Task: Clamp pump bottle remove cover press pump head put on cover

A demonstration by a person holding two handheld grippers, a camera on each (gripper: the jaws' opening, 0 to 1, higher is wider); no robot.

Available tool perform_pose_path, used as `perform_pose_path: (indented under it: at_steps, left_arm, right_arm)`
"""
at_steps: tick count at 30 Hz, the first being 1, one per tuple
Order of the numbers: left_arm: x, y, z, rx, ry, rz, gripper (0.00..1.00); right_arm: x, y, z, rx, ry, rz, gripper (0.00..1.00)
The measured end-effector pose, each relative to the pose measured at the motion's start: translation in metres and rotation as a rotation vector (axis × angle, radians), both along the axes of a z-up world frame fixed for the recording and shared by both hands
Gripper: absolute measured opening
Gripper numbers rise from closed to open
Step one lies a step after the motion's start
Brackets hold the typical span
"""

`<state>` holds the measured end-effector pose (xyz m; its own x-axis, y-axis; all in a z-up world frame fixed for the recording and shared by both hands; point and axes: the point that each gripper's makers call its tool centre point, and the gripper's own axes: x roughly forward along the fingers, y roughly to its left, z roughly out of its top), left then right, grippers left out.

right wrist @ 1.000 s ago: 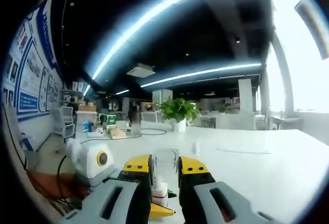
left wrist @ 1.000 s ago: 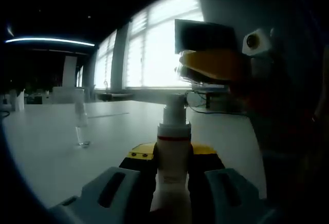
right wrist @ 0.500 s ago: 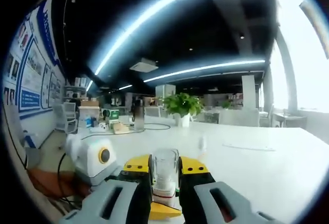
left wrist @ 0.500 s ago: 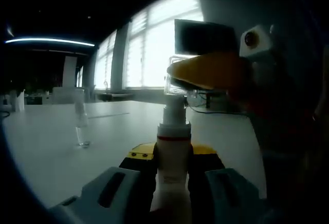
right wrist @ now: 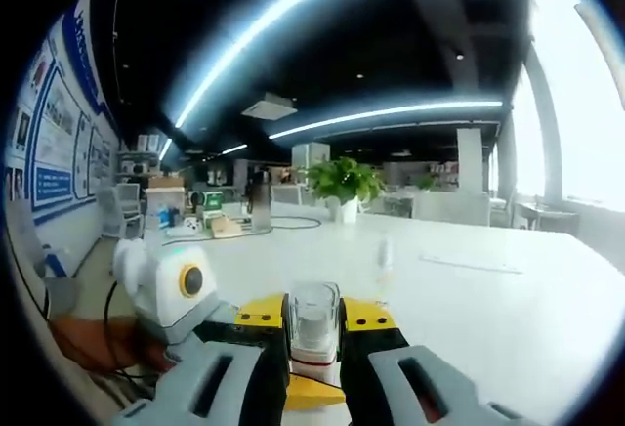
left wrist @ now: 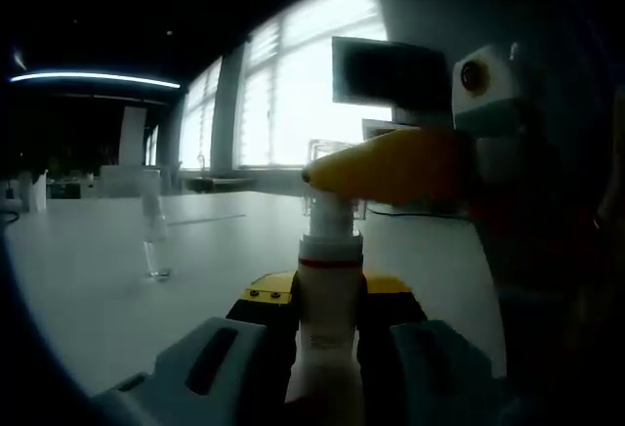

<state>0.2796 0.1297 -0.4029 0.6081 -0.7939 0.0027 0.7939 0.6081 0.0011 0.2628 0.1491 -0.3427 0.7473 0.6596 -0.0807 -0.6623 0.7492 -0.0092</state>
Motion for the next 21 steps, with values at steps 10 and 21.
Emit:
perform_pose_path:
  at_steps: [10,21]
  left_arm:
    - [0.0003,0.0002,0.0000,0.002,-0.002,0.001,0.14]
    - [0.0010,0.0009,-0.0001,0.000,0.000,0.003,0.14]
  right_arm:
    - [0.0009,0.0006,-0.0085,-0.026,0.012,-0.016,0.14]
    - [0.0029,0.0038,-0.0074,-0.039,-0.007,-0.009,0.14]
